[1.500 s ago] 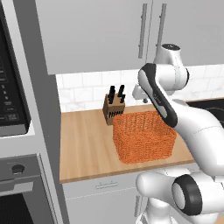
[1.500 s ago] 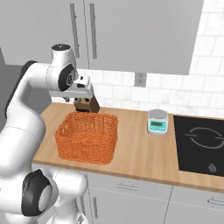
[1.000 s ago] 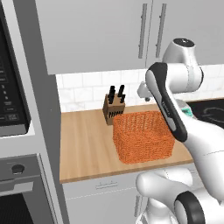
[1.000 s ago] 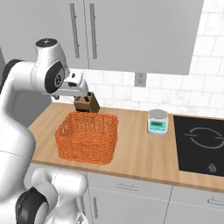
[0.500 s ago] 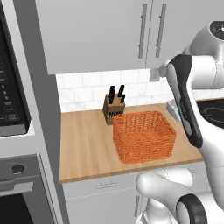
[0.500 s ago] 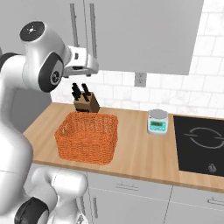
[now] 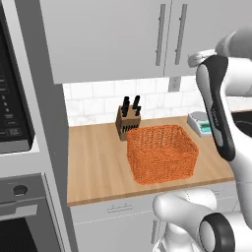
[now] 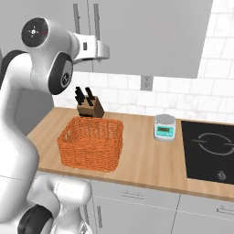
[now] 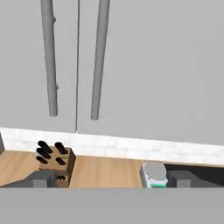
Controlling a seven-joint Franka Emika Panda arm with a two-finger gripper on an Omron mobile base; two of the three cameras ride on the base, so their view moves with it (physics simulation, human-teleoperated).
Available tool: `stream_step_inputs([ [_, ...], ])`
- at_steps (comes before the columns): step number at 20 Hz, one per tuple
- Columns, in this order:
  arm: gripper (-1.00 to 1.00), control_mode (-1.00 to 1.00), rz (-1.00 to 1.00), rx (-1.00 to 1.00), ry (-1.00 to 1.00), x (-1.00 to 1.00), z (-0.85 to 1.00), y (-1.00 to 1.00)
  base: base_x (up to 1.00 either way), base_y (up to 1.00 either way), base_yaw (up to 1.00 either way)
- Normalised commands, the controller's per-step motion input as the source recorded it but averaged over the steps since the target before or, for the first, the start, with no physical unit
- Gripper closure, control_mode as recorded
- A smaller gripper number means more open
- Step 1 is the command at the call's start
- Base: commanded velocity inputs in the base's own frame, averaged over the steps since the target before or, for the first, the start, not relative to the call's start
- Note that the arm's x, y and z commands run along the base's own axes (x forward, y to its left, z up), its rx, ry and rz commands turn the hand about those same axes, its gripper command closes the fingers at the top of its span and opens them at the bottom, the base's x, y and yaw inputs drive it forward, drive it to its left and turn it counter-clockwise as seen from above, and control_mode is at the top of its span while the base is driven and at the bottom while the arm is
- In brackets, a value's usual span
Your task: Open the cabinet, pick up the bread from the cabinet and place it in the basket. Then move the basket to the dining counter.
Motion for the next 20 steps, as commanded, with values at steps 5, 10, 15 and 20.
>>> stream_step_inputs([
  [5, -1.0, -1.0, 0.0, 0.13, -0.2, 0.22, 0.66, 0.0, 0.0, 0.0, 0.0],
  [10, -1.0, -1.0, -0.01, 0.03, -0.14, 0.35, 0.31, 0.0, 0.0, 0.0, 0.0],
  [15, -1.0, -1.0, -0.01, 0.0, 0.12, 0.44, 0.03, 0.03, 0.0, 0.0, 0.0],
  [20, -1.0, -1.0, 0.08, 0.0, -0.01, 0.35, -0.01, 0.0, 0.0, 0.0, 0.0],
])
